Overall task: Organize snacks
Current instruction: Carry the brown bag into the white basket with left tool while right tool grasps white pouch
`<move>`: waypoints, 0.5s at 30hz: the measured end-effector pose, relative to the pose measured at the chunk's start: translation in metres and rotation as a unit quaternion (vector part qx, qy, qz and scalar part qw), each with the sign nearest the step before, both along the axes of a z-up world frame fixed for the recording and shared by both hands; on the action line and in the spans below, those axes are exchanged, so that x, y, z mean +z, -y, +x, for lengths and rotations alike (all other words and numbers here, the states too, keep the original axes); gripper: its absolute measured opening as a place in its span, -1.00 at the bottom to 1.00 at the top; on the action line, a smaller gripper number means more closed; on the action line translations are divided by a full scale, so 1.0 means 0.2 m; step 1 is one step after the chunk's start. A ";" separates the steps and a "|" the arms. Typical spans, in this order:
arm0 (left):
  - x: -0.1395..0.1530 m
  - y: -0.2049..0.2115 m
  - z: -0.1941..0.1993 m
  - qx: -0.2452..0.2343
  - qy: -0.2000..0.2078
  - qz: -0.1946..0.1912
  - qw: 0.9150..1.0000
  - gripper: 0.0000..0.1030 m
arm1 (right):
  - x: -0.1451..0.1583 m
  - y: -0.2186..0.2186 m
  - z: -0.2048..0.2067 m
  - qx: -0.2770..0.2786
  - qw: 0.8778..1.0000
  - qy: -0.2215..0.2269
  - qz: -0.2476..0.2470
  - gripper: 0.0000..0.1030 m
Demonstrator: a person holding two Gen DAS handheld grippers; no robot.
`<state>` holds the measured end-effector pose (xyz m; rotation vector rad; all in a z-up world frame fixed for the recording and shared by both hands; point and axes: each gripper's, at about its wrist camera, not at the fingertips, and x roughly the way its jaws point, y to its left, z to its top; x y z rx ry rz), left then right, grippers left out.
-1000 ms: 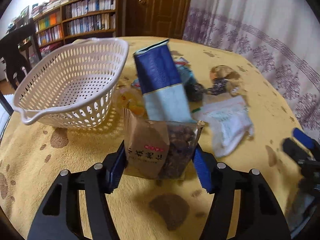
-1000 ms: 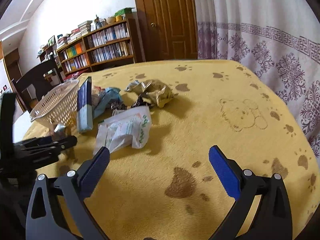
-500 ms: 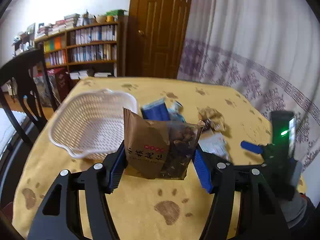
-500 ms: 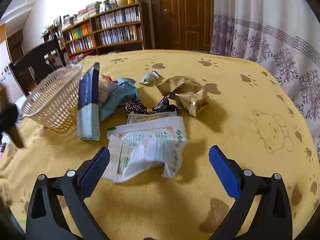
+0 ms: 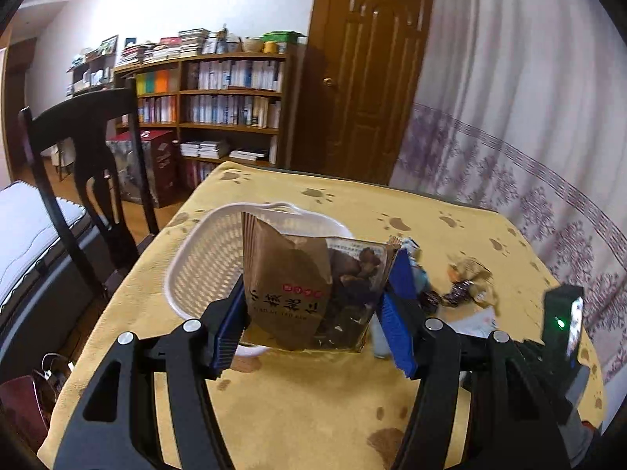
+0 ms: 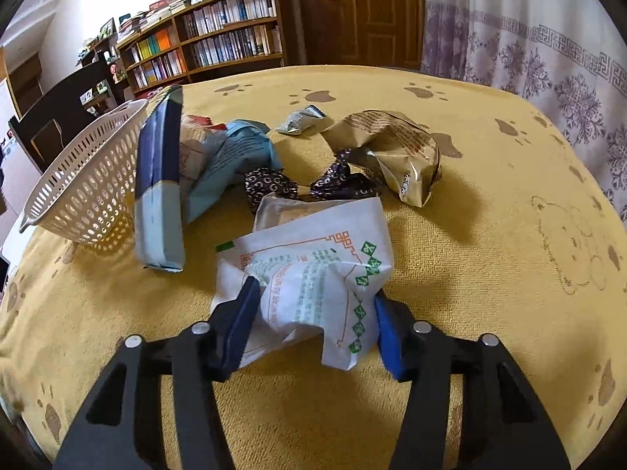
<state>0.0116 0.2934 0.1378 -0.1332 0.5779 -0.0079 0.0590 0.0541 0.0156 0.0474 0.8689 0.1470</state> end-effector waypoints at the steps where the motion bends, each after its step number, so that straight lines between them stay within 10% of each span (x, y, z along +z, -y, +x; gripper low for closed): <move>1: 0.00 -0.01 0.01 0.005 0.000 -0.001 1.000 0.24 | 0.00 0.00 -0.01 0.002 1.000 0.000 0.005 -0.02; 15: -0.08 -0.13 0.15 0.047 -0.013 -0.006 0.999 0.25 | 0.10 0.09 -0.15 -0.014 0.998 0.025 0.048 -0.04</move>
